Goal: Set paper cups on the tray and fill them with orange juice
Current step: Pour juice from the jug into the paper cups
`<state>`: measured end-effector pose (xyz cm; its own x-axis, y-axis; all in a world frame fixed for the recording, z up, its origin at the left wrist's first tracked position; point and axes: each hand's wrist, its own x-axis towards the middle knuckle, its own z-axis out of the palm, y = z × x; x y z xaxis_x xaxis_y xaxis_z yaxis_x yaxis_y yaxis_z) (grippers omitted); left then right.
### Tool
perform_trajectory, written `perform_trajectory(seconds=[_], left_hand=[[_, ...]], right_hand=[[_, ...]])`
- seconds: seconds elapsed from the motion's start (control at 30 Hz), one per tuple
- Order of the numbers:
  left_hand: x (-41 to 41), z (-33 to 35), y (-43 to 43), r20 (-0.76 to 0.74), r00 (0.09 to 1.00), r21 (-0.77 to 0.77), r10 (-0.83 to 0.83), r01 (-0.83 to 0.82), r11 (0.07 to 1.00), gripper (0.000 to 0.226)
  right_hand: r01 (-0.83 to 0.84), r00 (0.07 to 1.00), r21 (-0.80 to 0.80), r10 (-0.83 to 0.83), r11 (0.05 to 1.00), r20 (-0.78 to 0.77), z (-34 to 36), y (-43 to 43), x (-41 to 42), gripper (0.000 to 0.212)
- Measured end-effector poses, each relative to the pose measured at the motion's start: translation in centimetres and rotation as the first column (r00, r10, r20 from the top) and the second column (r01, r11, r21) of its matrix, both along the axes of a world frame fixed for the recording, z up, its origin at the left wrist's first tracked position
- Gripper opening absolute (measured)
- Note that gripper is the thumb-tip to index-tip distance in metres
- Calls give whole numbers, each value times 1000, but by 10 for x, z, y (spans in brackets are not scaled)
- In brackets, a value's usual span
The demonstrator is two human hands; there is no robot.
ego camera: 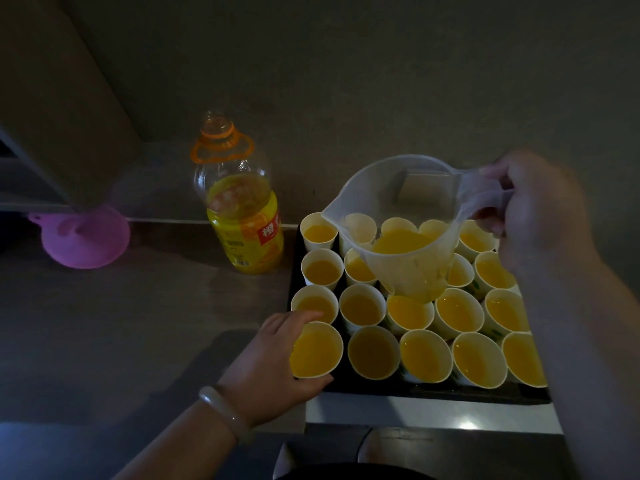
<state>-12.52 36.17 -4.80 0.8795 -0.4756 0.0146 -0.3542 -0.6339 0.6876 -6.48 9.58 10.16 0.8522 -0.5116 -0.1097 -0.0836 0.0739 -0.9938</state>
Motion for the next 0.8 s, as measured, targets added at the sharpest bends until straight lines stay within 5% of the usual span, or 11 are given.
perform_trajectory(seconds=[0.23, 0.37, 0.8], left_hand=[[-4, -11, -6, 60, 998, 89, -13, 7, 996, 76], [-5, -15, -14, 64, 997, 140, -32, 23, 990, 76], [-7, -29, -20, 104, 994, 183, -20, 1, 983, 78]], right_hand=[[7, 1000, -26, -6, 1000, 10, -3, 2, -3, 38], [1, 1000, -63, -1, 998, -4, -5, 4, -5, 18], [25, 998, -149, -33, 989, -52, -5, -3, -7, 19]])
